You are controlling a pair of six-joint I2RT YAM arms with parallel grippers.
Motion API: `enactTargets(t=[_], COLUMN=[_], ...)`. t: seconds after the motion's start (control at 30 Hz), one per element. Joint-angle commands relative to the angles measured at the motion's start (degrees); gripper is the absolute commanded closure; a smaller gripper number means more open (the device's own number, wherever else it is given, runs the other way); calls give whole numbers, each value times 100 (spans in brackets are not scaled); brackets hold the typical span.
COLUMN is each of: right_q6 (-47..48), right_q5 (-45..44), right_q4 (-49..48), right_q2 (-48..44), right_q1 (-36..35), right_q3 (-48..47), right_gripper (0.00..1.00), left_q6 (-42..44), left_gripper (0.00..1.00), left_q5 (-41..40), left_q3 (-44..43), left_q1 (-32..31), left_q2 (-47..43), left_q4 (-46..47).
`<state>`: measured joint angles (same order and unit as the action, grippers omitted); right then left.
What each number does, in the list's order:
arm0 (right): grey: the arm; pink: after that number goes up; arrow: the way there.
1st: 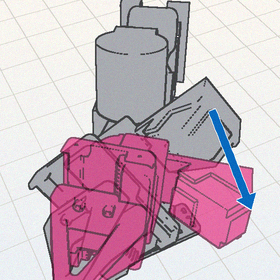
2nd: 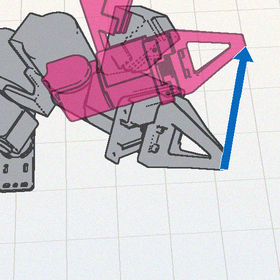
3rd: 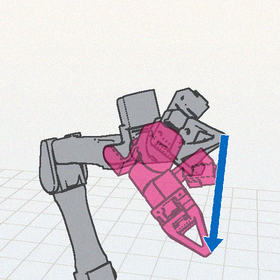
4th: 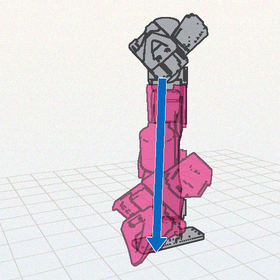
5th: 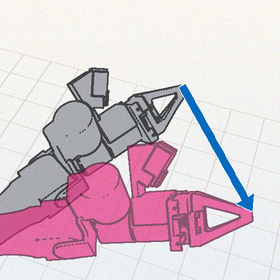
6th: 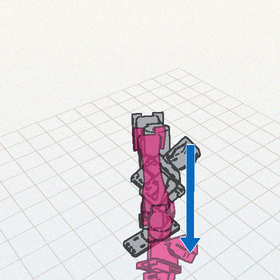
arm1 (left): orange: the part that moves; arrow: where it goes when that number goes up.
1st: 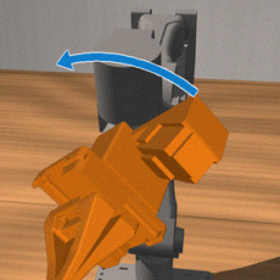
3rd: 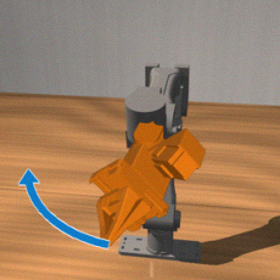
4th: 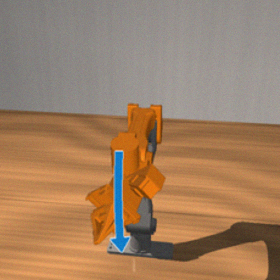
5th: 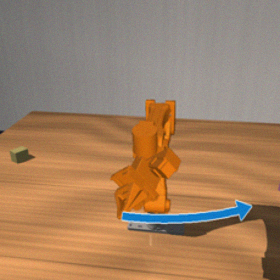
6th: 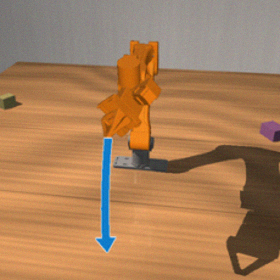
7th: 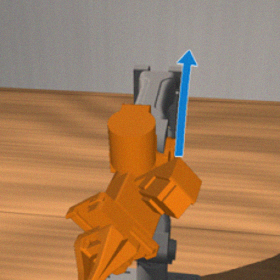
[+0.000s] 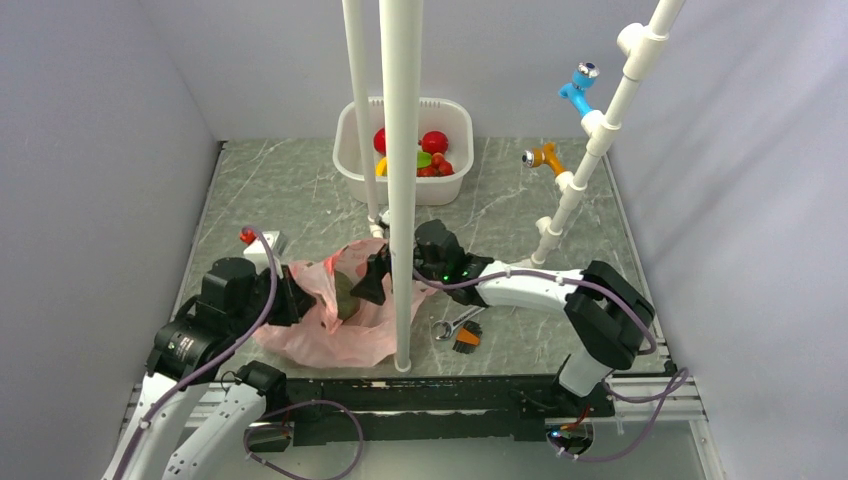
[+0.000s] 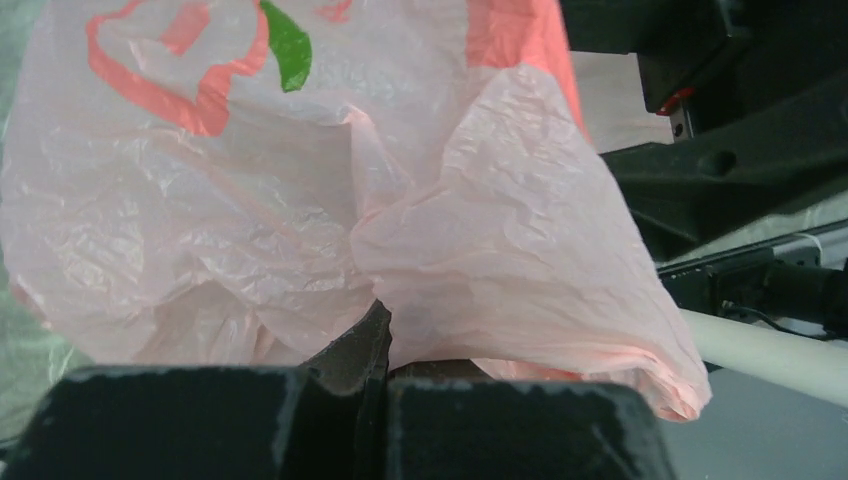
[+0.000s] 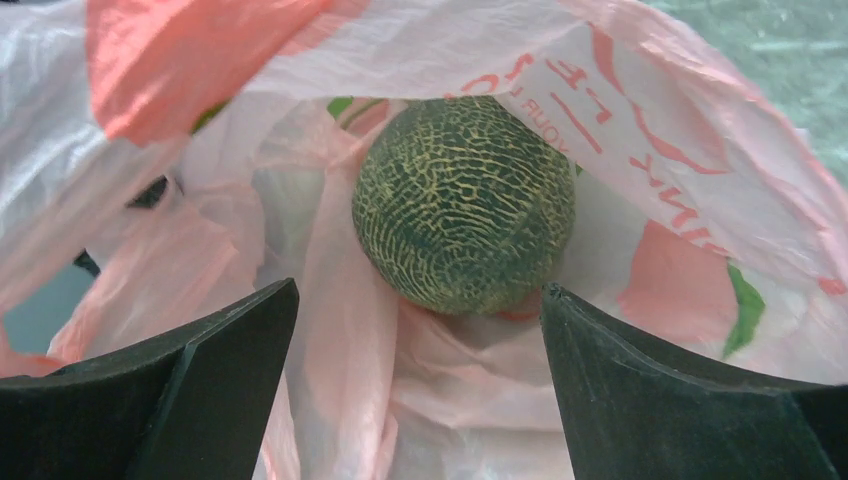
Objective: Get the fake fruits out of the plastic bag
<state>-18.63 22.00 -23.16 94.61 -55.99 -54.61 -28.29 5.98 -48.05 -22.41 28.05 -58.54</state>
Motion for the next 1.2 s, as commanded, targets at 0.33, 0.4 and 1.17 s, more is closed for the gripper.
enactTargets(t=[0.33,0.4,1.17], right_q6=[432,572,1001], right_q5=[-2258,-2585,-3248], right_q4=[51,118,-197], right_q2=[985,1176,148], right_q1=[-1049,-1175,-203], right_q3=[-1135,-1326,415], right_gripper=[0,0,1], left_q6=[-660,-658,-1174], left_gripper=[100,100,100], left_q5=[-1472,-1445,-1501], left_q3=[-83,-25,248], left_q1=[-8,-2,-9], left_q2=[-953,-993,-451], left_q4=[-768,-740,-1085])
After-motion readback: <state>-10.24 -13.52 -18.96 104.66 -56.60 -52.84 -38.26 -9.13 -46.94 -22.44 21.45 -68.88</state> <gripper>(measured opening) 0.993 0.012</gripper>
